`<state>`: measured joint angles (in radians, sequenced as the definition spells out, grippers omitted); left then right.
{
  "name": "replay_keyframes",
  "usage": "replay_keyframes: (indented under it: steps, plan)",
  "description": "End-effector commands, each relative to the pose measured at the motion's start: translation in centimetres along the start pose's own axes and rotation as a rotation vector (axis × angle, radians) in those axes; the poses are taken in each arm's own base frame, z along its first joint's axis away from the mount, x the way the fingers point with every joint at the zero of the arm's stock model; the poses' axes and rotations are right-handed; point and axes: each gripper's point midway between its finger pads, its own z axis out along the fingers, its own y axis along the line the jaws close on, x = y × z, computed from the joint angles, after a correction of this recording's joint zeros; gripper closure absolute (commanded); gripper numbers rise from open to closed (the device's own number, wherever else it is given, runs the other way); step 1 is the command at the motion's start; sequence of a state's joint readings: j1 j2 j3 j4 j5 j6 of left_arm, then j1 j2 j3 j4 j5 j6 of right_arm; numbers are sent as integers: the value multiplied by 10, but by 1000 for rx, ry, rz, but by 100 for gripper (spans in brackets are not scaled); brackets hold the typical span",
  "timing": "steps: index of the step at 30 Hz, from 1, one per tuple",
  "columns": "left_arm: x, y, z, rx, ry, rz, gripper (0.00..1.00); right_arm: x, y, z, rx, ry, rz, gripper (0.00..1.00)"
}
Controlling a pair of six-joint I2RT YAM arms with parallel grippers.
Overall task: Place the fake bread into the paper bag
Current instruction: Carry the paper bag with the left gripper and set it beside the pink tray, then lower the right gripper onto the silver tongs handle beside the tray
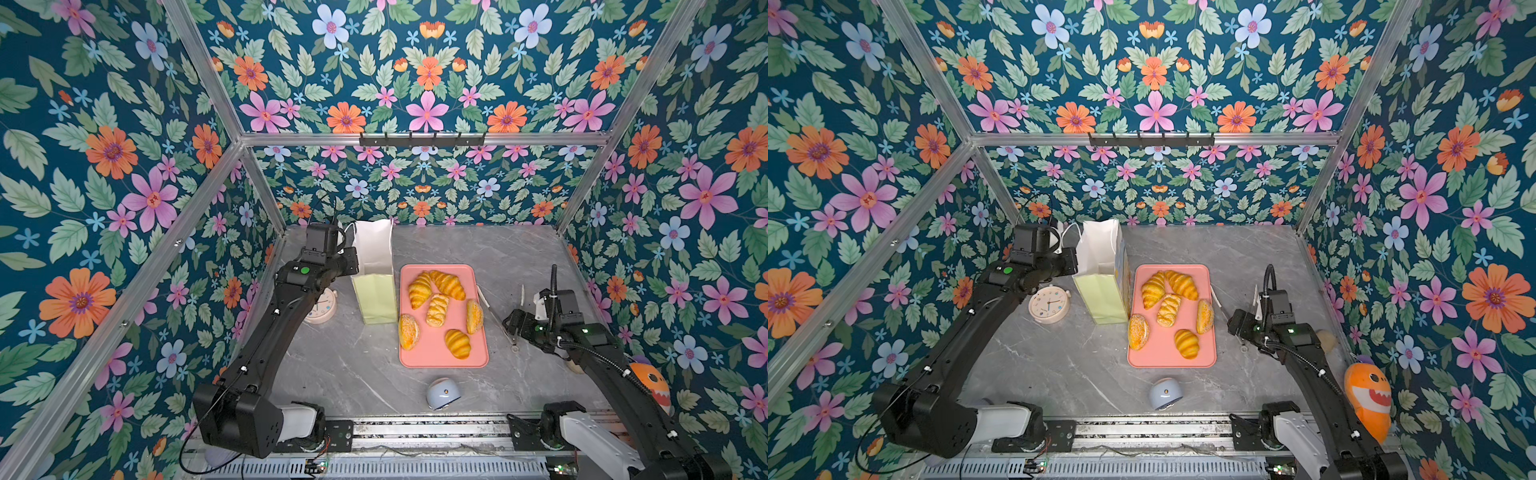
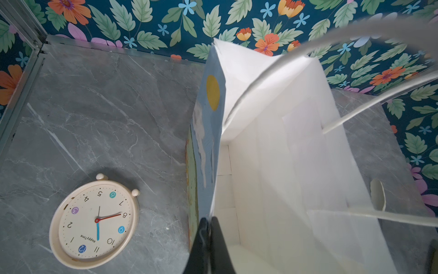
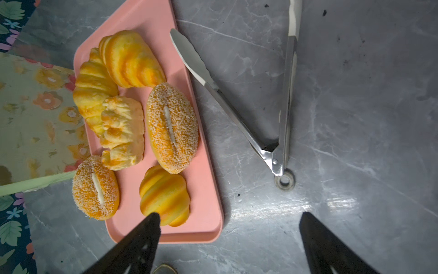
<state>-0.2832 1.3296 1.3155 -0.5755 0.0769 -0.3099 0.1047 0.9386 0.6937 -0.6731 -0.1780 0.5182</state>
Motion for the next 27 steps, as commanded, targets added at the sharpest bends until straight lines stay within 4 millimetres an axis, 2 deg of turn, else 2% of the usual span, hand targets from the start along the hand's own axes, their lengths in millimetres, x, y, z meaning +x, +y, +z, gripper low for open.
replay_keyframes:
  steps: [1,4,5,7,12,17,23,27]
  plan:
    - [-1,2,1,-14,4,14,100,-7,-7,7,35,-34,28,7]
    - [-3,-2,0,5,4,12,100,-8,-13,15,65,-31,31,6]
    - [-4,-3,0,12,2,8,96,-9,-15,18,77,-30,32,5]
    - [-6,-5,-1,22,-1,2,83,-10,-19,22,102,-31,35,3]
    - [-15,-10,-10,37,-16,1,62,-15,-21,28,114,-43,25,3]
    - [-24,-13,-22,44,-38,0,59,-12,-21,32,112,-19,16,3]
    - [-40,-22,-47,86,-117,5,55,-9,-26,36,157,-1,-20,3]
    - [-44,-29,-59,130,-148,14,52,-10,-27,43,175,29,-28,3]
